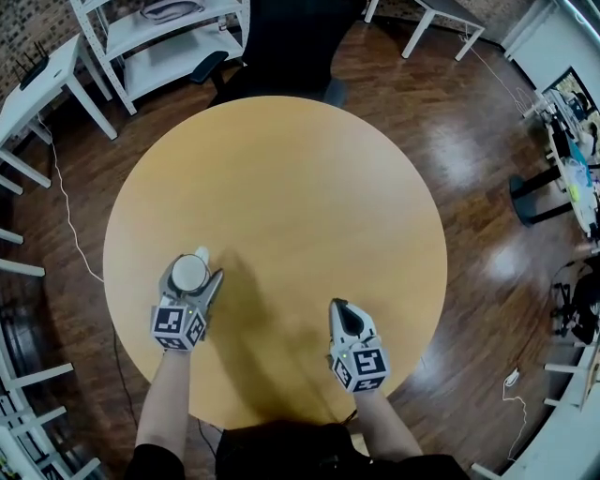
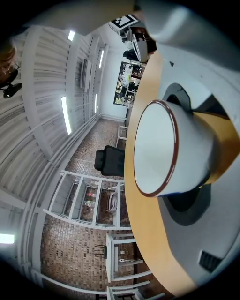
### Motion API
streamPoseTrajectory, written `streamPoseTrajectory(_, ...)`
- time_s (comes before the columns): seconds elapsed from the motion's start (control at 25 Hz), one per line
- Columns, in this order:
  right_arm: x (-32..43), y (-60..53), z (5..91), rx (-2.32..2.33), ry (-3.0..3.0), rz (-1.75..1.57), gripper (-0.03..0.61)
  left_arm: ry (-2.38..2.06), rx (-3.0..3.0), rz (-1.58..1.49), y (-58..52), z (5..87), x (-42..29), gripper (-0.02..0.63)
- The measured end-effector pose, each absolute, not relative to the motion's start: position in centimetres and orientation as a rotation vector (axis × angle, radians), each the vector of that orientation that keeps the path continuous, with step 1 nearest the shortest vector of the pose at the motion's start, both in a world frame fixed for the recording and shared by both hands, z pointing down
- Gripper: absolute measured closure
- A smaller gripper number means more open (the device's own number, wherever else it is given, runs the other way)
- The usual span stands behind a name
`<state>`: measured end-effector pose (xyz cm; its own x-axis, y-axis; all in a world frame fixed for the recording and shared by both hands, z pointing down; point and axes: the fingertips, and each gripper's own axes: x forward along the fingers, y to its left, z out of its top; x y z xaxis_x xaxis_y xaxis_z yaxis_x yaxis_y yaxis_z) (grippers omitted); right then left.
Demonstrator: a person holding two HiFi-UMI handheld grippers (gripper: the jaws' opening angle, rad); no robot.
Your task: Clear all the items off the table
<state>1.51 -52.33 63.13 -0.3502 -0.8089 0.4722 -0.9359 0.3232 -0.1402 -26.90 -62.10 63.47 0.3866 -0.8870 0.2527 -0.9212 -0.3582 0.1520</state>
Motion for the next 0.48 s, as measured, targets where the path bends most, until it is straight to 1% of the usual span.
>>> streamPoseTrajectory(0.48, 2.8, -53.6, 63.7, 1.619, -2.245, 0.564, 0.574, -1.587, 2.425, 0.214, -63.6, 64.4, -26.0, 0.199)
